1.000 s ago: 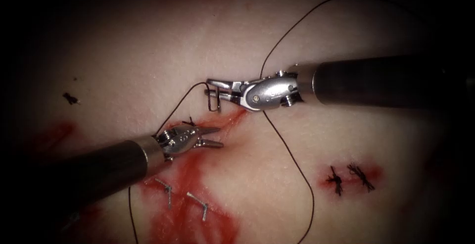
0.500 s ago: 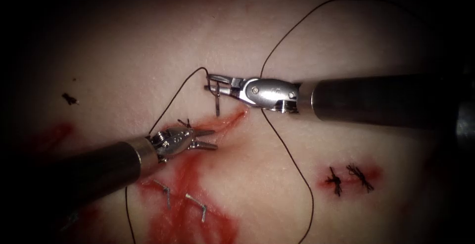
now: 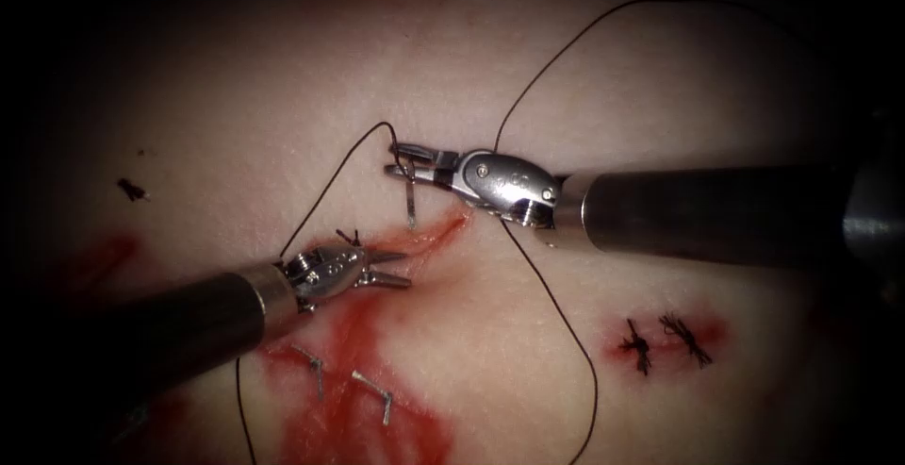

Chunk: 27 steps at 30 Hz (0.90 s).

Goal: Wound Closure

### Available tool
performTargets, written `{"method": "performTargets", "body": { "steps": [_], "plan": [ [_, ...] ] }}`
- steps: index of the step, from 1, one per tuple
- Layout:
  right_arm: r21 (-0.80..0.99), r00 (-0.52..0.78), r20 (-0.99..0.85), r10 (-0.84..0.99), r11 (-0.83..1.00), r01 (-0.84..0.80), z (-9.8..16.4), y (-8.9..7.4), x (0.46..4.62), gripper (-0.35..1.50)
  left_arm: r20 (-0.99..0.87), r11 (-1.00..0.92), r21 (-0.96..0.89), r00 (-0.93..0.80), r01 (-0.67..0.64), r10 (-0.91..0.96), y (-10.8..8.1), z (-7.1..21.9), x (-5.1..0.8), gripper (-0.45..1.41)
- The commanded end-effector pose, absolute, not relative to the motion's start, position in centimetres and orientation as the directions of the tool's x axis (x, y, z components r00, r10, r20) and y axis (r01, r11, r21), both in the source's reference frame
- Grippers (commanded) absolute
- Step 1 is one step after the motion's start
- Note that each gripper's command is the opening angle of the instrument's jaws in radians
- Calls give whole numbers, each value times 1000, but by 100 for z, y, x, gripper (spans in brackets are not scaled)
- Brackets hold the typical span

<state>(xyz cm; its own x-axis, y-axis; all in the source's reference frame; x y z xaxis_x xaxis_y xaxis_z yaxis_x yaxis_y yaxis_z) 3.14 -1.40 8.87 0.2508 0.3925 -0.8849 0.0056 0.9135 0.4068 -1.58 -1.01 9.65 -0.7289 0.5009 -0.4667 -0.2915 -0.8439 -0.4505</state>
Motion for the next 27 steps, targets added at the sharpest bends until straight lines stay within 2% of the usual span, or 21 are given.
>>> {"method": "performTargets", "body": {
  "steps": [1,11,22,27],
  "plan": [
    [422,263,-877,403,906,21,893,-150,322,-35,-468,-844,-450,-729,-291,500,-101,972,-163,34],
    [569,345,-779,524,821,38,904,-165,321,-35,-469,-846,-448,-729,-291,499,-101,971,-160,34],
    [658,362,-703,613,753,4,902,-166,319,-35,-464,-846,-446,-733,-292,498,-103,972,-160,29],
    [764,369,-581,725,643,-60,903,-165,318,-35,-454,-848,-440,-742,-295,493,-107,976,-162,29]
  ]
}}
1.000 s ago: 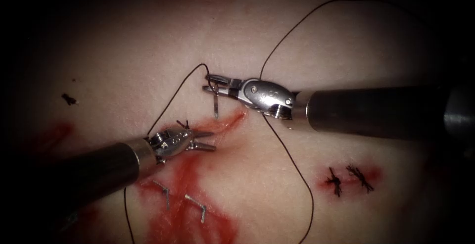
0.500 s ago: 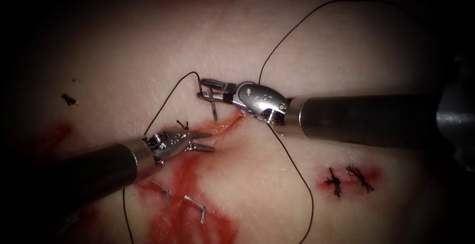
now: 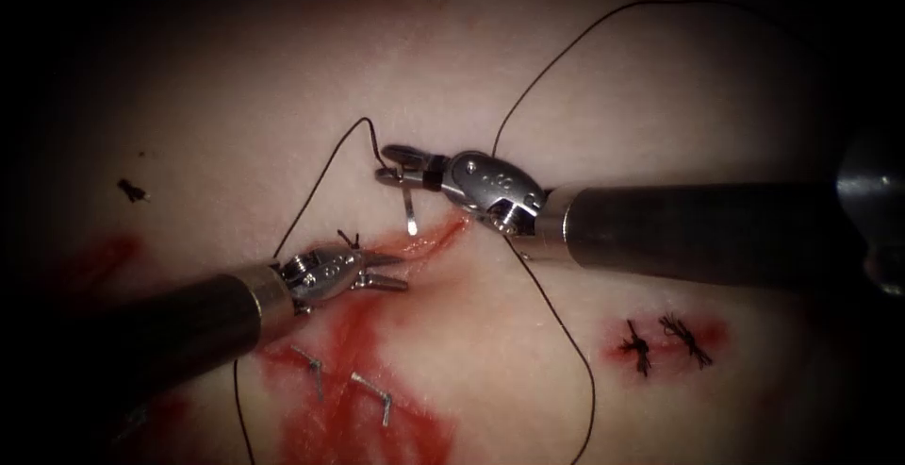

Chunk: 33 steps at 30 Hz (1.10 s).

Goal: Wound Closure

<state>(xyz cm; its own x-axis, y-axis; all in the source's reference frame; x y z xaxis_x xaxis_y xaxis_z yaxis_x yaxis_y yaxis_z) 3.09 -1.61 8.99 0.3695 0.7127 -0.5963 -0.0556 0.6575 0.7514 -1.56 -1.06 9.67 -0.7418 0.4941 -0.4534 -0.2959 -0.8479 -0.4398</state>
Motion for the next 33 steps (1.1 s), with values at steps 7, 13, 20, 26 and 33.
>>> {"method": "performTargets", "body": {
  "steps": [7,13,20,26,33],
  "plan": [
    [879,328,-411,851,465,-107,900,-160,316,-35,-452,-848,-440,-744,-295,493,-108,976,-163,29],
    [910,308,-348,885,398,-117,893,-156,316,-35,-449,-848,-440,-746,-295,492,-108,976,-163,27],
    [947,292,-243,925,291,-137,890,-156,316,-35,-447,-848,-440,-747,-295,492,-108,976,-163,27],
    [977,285,-39,958,96,-189,890,-158,315,-35,-447,-848,-440,-747,-295,492,-108,976,-163,27],
    [973,307,199,931,-149,-178,884,-158,316,-35,-446,-848,-440,-747,-297,493,-107,976,-164,27]
  ]
}}
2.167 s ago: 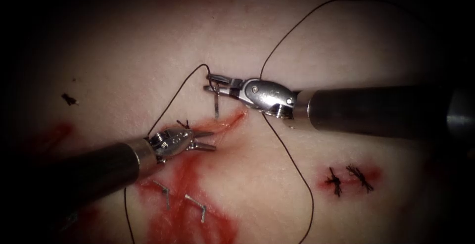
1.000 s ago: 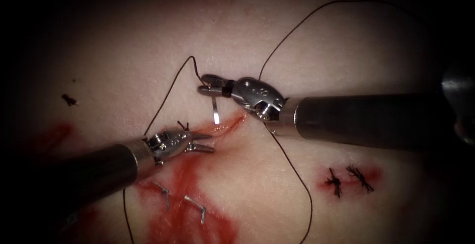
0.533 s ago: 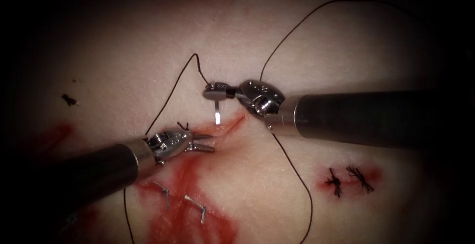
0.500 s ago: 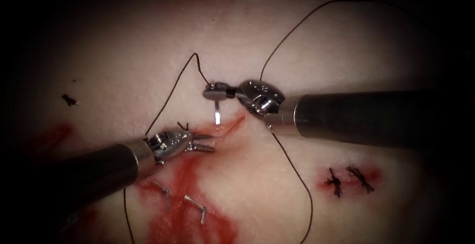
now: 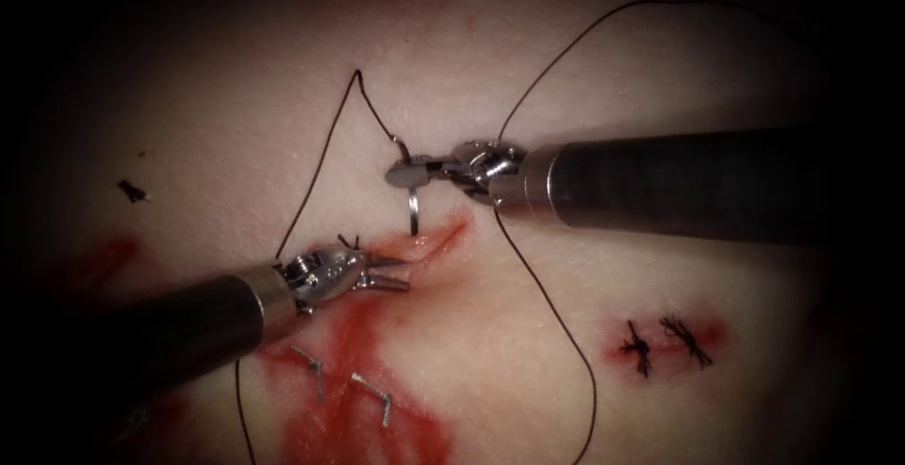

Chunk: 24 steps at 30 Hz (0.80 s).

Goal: Wound Closure

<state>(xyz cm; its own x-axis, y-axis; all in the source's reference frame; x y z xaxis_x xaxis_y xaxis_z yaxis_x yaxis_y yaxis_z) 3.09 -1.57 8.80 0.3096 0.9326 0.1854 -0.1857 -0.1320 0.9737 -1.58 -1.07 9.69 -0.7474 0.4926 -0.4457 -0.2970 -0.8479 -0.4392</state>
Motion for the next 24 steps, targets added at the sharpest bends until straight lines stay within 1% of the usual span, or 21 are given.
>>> {"method": "performTargets", "body": {
  "steps": [1,9,24],
  "plan": [
    [973,307,199,931,-149,-178,884,-158,316,-35,-446,-848,-440,-747,-297,493,-107,976,-164,27],
    [937,297,349,889,-327,-122,861,-161,321,-35,-446,-848,-440,-747,-297,493,-107,976,-164,27],
    [891,312,446,839,-449,-65,850,-186,335,-35,-447,-848,-440,-747,-295,492,-106,977,-163,27]
  ]
}}
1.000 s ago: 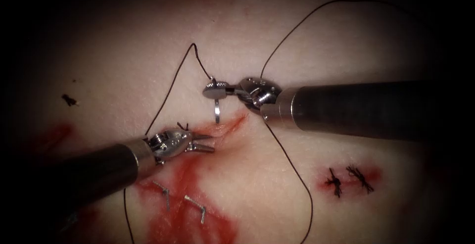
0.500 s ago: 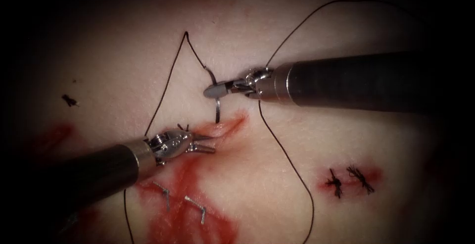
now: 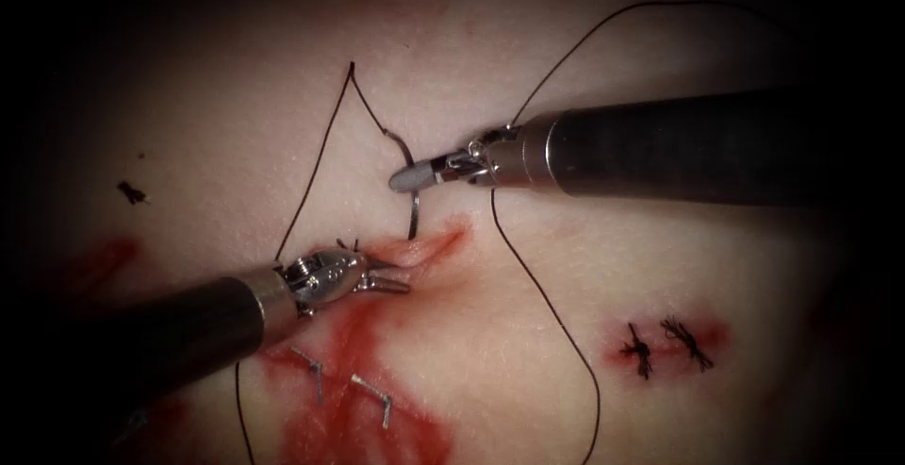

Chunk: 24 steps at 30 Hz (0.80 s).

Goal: Wound Closure

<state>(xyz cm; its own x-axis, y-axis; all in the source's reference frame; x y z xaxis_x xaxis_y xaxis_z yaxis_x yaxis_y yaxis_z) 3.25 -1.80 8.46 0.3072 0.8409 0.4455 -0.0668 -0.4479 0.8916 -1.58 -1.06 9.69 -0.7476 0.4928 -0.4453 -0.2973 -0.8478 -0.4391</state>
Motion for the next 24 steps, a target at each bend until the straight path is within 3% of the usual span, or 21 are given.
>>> {"method": "performTargets", "body": {
  "steps": [1,24],
  "plan": [
    [885,312,456,834,-460,-63,849,-188,337,-35,-447,-848,-440,-747,-295,492,-106,977,-163,27],
    [825,361,547,755,-559,-83,840,-214,339,-35,-447,-847,-444,-748,-292,491,-103,974,-162,27]
  ]
}}
